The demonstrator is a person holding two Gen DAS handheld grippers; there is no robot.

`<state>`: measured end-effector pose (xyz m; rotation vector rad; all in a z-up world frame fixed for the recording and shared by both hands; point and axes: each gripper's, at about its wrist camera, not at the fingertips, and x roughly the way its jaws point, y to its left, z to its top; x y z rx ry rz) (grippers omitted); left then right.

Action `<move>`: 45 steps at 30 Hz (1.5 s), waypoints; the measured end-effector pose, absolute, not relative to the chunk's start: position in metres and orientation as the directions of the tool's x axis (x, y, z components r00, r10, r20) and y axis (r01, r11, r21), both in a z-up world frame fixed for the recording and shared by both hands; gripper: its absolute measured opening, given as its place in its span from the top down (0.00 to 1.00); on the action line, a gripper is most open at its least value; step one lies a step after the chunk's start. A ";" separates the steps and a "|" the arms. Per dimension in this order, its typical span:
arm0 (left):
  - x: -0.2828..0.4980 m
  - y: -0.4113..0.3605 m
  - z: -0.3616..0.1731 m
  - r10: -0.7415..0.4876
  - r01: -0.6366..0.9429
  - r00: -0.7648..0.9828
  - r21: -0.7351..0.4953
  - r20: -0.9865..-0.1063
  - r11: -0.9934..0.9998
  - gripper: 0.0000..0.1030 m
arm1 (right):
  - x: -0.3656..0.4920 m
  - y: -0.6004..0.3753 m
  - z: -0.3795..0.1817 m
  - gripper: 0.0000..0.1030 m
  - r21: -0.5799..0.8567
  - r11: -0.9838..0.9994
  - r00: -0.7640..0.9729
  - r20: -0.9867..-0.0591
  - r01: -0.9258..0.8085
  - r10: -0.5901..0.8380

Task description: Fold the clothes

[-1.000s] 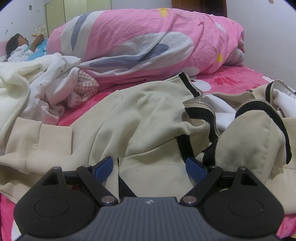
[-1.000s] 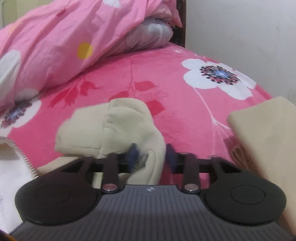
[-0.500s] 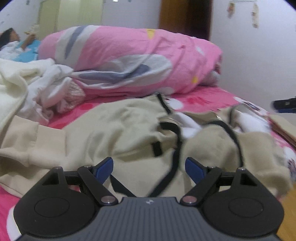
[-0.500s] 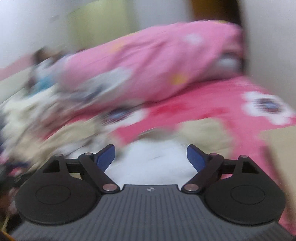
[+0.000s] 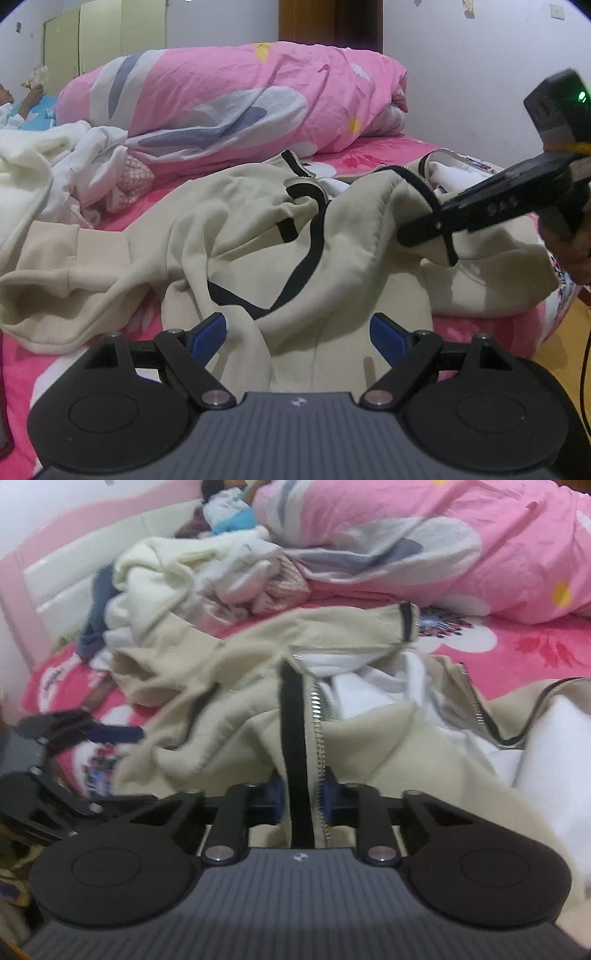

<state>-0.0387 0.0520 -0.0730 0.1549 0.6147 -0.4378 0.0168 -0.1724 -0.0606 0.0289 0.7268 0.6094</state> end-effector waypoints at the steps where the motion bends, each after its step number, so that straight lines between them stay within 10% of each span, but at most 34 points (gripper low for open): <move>1: -0.040 0.054 -0.072 -0.362 0.448 0.726 0.003 -0.584 0.894 0.16 | 0.011 -0.170 -0.055 0.90 0.261 0.810 0.576 -0.593 -0.524 0.563; 15: -0.079 0.116 -0.045 -0.417 0.376 0.801 -0.183 -0.428 0.909 0.06 | 0.028 -0.048 0.034 0.90 0.502 0.412 0.276 -0.324 -0.760 0.905; 30: -0.077 0.195 -0.089 -0.326 0.128 0.752 -0.359 -0.573 0.925 0.06 | 0.106 0.082 -0.098 0.86 0.648 0.520 -0.037 -0.645 -0.557 0.764; 32: -0.080 0.197 -0.090 -0.311 0.122 0.756 -0.344 -0.576 0.931 0.06 | 0.105 0.074 -0.095 0.81 0.672 0.513 -0.044 -0.629 -0.534 0.776; 36: -0.089 0.199 -0.083 -0.298 0.131 0.779 -0.321 -0.551 0.938 0.06 | 0.103 0.053 -0.074 0.38 0.694 0.502 0.000 -0.586 -0.516 0.810; 45: -0.116 0.176 -0.049 -0.324 0.259 0.832 -0.202 -0.450 0.945 0.06 | 0.053 -0.099 0.000 0.29 0.649 0.634 0.436 -0.468 -0.422 0.769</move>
